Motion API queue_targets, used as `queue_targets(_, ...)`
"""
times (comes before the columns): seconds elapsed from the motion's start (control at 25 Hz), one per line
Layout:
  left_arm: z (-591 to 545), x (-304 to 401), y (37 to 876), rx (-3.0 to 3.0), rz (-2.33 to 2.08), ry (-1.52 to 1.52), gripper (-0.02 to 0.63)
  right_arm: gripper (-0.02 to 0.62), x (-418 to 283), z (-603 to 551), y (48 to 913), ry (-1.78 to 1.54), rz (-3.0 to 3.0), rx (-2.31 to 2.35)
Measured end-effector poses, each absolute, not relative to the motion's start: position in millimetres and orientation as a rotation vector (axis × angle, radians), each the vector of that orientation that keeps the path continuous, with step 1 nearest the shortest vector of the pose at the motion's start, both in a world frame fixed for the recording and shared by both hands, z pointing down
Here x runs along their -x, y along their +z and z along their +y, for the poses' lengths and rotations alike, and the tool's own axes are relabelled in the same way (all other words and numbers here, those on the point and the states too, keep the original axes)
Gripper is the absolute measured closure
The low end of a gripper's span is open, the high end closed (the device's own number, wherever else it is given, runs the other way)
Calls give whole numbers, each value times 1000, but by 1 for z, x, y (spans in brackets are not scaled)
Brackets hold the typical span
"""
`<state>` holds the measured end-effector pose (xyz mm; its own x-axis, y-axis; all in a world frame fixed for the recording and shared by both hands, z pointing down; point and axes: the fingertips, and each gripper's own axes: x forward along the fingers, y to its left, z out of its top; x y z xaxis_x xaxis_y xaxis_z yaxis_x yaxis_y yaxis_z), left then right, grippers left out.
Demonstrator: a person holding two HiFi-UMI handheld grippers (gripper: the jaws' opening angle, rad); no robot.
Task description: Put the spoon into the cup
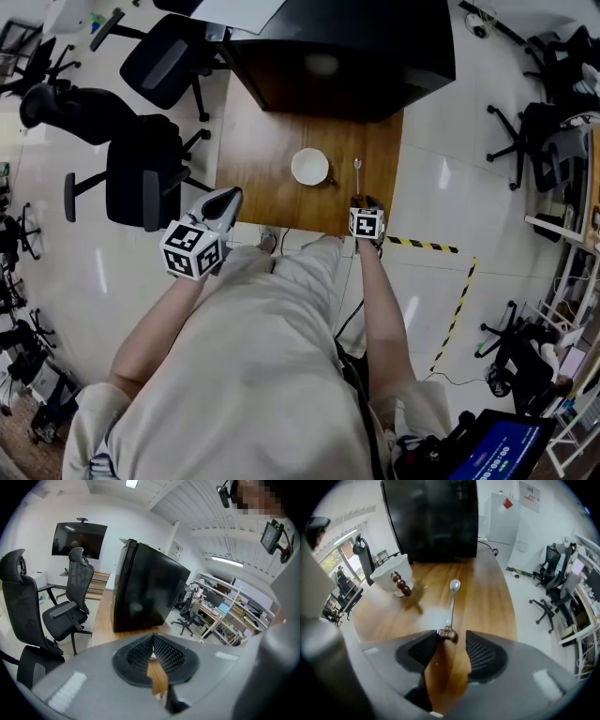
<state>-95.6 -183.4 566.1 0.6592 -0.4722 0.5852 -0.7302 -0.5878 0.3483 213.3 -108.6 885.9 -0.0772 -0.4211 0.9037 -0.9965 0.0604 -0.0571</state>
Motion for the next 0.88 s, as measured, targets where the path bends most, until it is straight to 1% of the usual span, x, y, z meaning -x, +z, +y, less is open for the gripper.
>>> queue_targets(0.12, -180, 98, 568, -2293, -934, 594, 606, 411, -212, -109, 886, 955, -1603, -1465)
queue_targets(0.24, -179, 97, 568, -2291, -933, 587, 606, 462, -206, -109, 884, 937, -1609, -1478)
queue_targets(0.28, -179, 97, 567, -2291, -933, 585, 606, 466, -203, -110, 883, 939, -1612, -1482)
queue_targets(0.52, -179, 94, 565, -2305, -923, 575, 606, 469, -207, -110, 874, 941, -1613, -1531)
queue_targets(0.88, -180, 89, 563, -2321, -903, 540, 606, 471, -191, -116, 815, 874, -1734, -1546)
